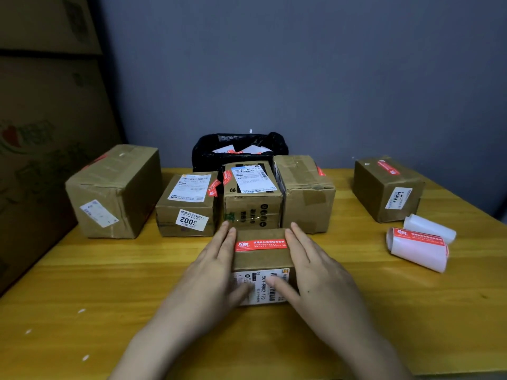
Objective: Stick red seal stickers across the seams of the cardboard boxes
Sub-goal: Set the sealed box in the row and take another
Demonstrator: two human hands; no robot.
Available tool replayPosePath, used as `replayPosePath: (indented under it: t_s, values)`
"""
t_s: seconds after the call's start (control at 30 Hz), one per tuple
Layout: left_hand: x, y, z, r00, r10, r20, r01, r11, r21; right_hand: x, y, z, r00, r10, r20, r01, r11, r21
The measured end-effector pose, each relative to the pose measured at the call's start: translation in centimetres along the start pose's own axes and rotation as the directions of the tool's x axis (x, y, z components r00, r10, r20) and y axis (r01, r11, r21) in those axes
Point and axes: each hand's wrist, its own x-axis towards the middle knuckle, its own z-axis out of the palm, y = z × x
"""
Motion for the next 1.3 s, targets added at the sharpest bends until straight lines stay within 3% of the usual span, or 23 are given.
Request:
replayPosePath:
  t_s: [0.13, 0.3, 0.4, 0.53, 0.73, 0.87, 1.03, 1.17, 1.3]
  values:
    - [0.2, -1.5, 0.3, 0.999, -0.008, -0.032, -0.006, 0.91, -0.414, 0.4, 2.0, 0.5, 1.0, -0.003, -0.014, 0.008, 0.926, 0.378]
    - [0.9, -2.1, 0.2, 0.997, -0.041, -0.064, -0.016, 0.716, -0.698, 1.3, 4.8, -0.1, 0.999, -0.018, 0.027, -0.004, 0.764, 0.646]
    - [1.3, -1.6, -0.6, 0.997, -0.025, -0.076, -0.042, 0.644, -0.764, 1.1, 6.2, -0.9, 0.993, -0.084, 0.082, -0.003, 0.675, 0.738]
    - [2.0, -0.1, -1.7, 0.997, 0.049, -0.066, -0.083, 0.593, -0.801, 0.5, 7.3, -2.4, 0.993, -0.121, -0.002, 0.078, 0.628, 0.775]
    - [4.8, 2.8, -1.9, 0.986, 0.144, -0.08, -0.152, 0.613, -0.776, -0.6, 8.4, -4.0, 0.987, -0.039, -0.156, 0.138, 0.702, 0.699]
    - [6.9, 5.8, -1.1, 0.94, 0.164, -0.299, -0.333, 0.633, -0.699, -0.8, 9.4, -4.8, 0.924, 0.12, -0.362, 0.161, 0.737, 0.656]
    - [8.5, 7.9, 0.0, 0.844, 0.217, -0.491, -0.46, 0.762, -0.455, 1.0, 10.1, -7.0, 0.7, 0.407, -0.587, 0.141, 0.727, 0.672]
    - [11.3, 8.6, 1.2, 0.818, 0.307, -0.487, -0.366, 0.93, -0.028, 4.9, 11.2, -7.2, 0.67, 0.444, -0.596, -0.048, 0.826, 0.562]
    - [13.7, 8.8, 2.5, 0.861, 0.315, -0.4, -0.247, 0.946, 0.211, 8.5, 12.0, -6.6, 0.662, 0.468, -0.586, -0.236, 0.872, 0.429]
